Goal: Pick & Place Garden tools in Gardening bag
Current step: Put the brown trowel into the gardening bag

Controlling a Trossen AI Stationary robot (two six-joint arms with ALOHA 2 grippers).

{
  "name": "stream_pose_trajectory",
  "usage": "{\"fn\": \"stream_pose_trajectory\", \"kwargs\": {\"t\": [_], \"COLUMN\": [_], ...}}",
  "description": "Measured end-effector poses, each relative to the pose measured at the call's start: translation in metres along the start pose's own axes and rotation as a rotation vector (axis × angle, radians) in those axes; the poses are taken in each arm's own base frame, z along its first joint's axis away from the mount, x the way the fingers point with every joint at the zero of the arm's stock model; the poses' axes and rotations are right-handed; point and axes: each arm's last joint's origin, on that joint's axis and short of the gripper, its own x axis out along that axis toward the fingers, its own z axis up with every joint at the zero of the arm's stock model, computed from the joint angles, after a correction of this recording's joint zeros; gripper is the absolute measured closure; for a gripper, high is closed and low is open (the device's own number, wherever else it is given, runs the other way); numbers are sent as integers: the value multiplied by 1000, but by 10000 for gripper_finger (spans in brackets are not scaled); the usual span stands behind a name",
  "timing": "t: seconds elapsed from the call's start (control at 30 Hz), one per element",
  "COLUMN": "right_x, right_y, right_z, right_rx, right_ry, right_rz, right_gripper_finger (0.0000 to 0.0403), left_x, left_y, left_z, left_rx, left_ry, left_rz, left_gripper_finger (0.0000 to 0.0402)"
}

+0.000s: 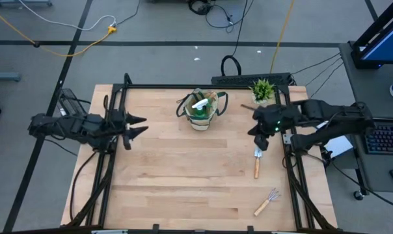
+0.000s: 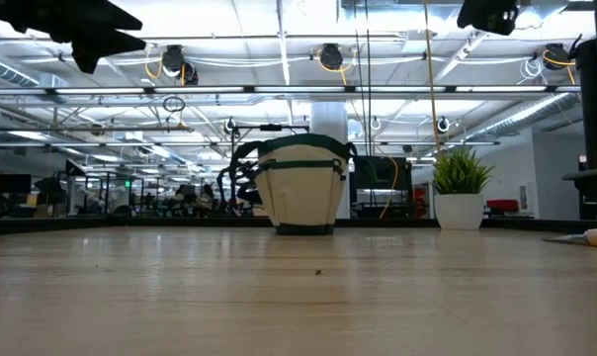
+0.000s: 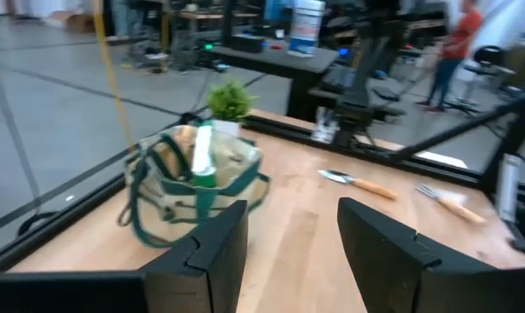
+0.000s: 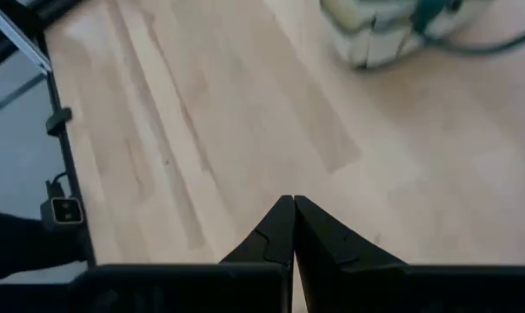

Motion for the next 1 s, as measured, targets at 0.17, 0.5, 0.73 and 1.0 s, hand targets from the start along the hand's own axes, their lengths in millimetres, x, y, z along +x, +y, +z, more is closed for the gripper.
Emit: {"fn": "stream_pose_trajectory", "kwargs": {"t": [0.17,0.5,0.73,1.0], "right_x": [17,39,41,47], "right_y": [13,24,26,22], "right_z": [-9,-30,-36,-41], "right_rx": [114,465,571,642], "right_ry": [130,399,419,380], "right_rz": [-34,-213,-288,-357], "right_gripper_finger": [403,403,403,394], "left_x": [-8,-24,-34,-44], "left_y": [-1,5,10,15], "left_z": [-3,-7,-10,-13], "left_rx": [19,77,80,79], "left_ry": [20,30,33,28], "left_rz": [-69,-119,-143,-145], "left_gripper_finger": [218,218,218,218]}}
